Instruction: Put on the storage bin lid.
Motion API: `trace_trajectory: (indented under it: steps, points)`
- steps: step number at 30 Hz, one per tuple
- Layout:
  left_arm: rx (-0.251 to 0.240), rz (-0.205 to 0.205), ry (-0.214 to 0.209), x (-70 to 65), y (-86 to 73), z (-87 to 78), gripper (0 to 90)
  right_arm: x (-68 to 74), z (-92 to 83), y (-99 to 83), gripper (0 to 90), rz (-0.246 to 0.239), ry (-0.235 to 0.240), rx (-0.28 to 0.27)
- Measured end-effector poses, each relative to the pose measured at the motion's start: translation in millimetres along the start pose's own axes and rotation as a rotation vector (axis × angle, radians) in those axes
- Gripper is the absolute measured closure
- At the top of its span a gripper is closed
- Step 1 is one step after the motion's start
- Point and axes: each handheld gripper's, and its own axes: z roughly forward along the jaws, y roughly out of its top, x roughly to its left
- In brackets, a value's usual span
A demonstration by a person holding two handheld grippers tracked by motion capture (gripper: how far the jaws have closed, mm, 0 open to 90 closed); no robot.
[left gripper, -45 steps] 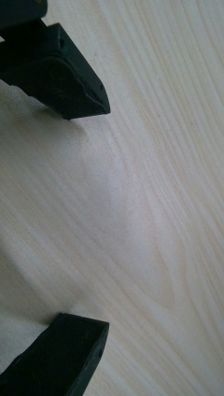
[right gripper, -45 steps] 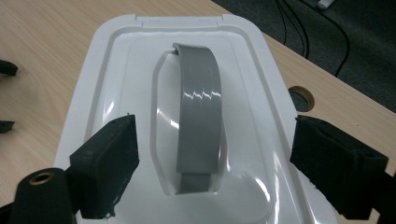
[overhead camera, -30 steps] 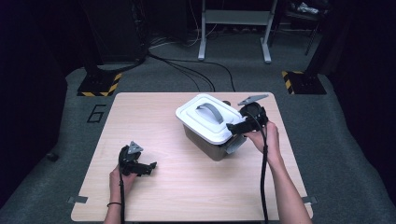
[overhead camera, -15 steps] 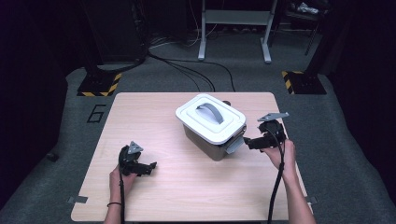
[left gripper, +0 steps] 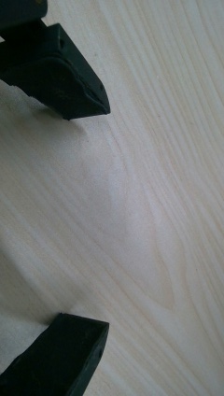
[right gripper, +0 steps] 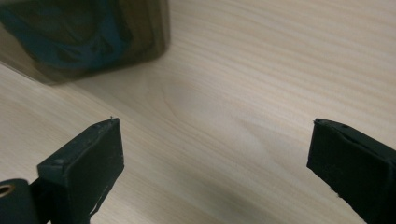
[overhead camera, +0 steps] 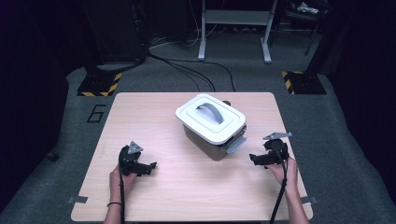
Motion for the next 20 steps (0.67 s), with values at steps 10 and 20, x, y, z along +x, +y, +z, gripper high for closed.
trace_trajectory:
  steps: [10,20]
  points:
    - [0.002,0.003,0.0,0.2,0.0,-0.2,0.2,0.6,20.8,-36.9,1.9,0.031,-0.036,-0.019]
    - [-0.001,-0.001,0.001,-0.1,0.0,0.1,0.2,-0.4,26.3,-55.4,0.0,0.021,-0.04,-0.075]
